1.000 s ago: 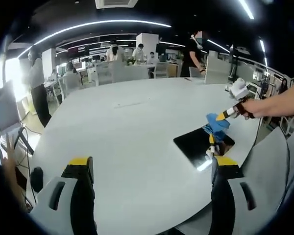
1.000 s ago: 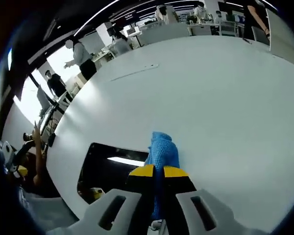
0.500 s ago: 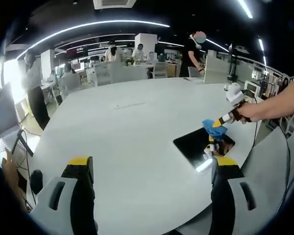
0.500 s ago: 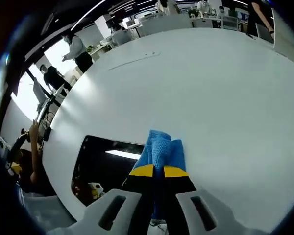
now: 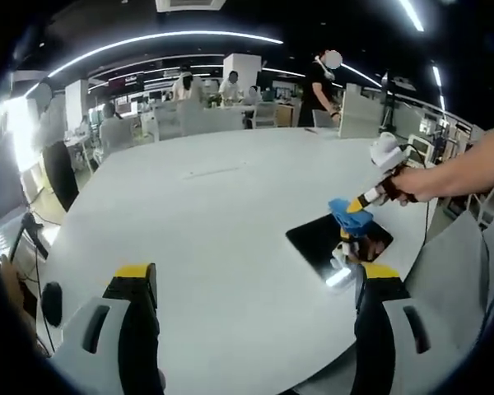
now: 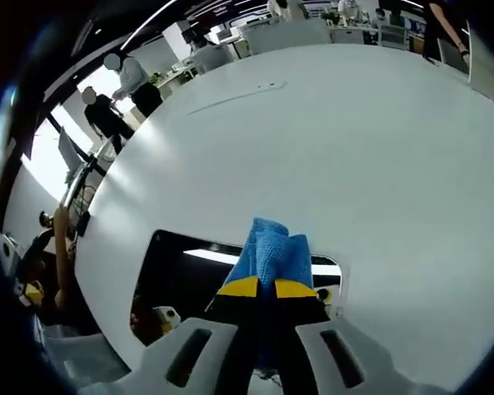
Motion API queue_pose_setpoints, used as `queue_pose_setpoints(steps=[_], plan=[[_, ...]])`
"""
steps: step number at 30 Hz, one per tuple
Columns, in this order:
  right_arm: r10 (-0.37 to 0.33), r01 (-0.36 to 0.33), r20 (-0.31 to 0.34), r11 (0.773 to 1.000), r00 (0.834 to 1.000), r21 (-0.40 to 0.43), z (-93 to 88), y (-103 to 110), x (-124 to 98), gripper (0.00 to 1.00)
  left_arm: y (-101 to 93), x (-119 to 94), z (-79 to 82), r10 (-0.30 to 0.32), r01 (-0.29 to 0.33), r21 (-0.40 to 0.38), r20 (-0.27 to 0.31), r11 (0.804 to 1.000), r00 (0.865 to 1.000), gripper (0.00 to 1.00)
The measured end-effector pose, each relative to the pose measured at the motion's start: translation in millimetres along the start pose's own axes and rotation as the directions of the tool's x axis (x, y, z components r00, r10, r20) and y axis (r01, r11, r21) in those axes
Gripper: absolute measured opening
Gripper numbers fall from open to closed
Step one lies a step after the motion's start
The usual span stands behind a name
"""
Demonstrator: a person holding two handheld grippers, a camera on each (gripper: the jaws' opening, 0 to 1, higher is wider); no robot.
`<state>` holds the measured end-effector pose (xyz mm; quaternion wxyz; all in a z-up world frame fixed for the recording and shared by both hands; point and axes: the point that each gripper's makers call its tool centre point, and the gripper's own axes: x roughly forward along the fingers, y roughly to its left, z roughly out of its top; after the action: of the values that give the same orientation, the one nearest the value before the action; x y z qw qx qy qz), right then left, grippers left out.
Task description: Wipe the mirror surface with the cleaning cloth until all visible marks leave the cleaned area.
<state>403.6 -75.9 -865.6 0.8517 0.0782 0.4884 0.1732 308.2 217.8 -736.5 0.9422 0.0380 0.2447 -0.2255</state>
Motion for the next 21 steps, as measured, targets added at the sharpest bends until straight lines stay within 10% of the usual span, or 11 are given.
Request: queue_pose_setpoints(steps=[21], plan=[[0.077, -0.079, -0.049, 0.995, 0.996, -0.054, 11.8, 67.6, 32.9, 0.0, -7.5, 11.3, -9.0, -0.03, 0.03, 0.001, -0.025, 1.0, 0.999, 0.99]])
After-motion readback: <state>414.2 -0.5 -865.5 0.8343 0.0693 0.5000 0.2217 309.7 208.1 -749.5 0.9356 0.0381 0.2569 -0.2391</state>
